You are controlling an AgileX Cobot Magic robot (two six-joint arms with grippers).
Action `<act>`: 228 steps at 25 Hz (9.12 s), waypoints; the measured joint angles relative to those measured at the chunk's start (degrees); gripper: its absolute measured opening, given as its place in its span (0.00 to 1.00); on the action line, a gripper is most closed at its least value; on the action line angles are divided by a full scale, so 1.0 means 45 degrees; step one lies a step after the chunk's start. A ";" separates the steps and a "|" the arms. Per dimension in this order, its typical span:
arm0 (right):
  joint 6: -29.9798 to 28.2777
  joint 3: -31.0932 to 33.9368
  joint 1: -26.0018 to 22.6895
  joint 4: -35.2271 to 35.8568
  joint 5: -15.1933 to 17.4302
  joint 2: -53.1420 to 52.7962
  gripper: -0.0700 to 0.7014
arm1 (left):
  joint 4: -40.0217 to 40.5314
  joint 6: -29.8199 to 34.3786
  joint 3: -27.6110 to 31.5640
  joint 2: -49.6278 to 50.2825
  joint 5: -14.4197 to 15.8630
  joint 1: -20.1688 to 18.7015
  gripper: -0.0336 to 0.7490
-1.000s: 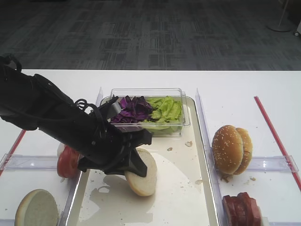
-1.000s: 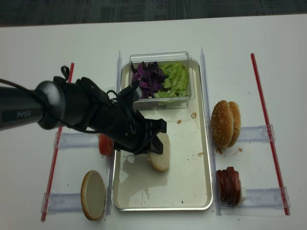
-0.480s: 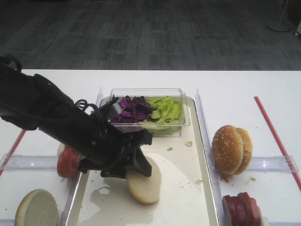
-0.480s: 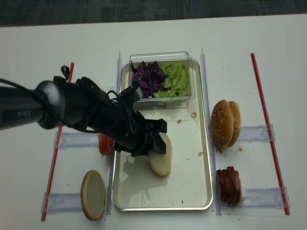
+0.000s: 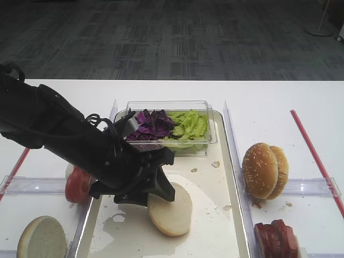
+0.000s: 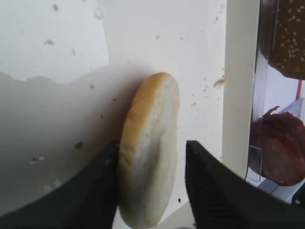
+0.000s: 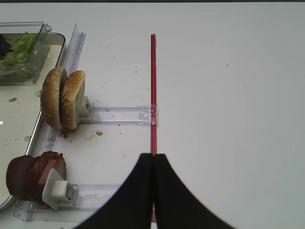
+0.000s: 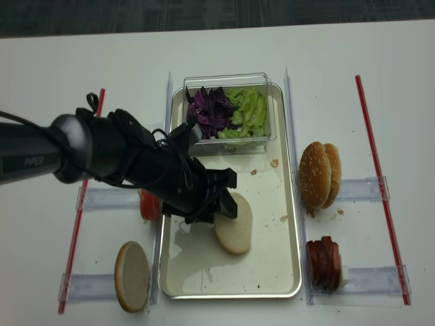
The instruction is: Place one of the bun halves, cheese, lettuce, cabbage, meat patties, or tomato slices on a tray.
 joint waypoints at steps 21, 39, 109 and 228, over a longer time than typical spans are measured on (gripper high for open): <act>0.0000 0.0000 0.0000 0.0000 0.0000 0.0000 0.56 | 0.0755 -0.0454 0.0000 -0.0509 0.0094 0.0713 0.41; 0.0000 0.0000 0.0000 0.0000 0.0000 0.0000 0.56 | 0.0975 -0.0669 0.0000 -0.2123 0.0080 0.0713 0.41; 0.0000 0.0000 0.0000 0.0000 0.0000 0.0000 0.56 | 1.4729 -1.0170 -0.0167 -0.4980 0.2330 0.0718 0.42; 0.0000 0.0000 0.0000 -0.0009 0.0000 0.0000 0.56 | 1.5316 -0.7134 0.5070 -2.3302 0.6000 0.6114 0.61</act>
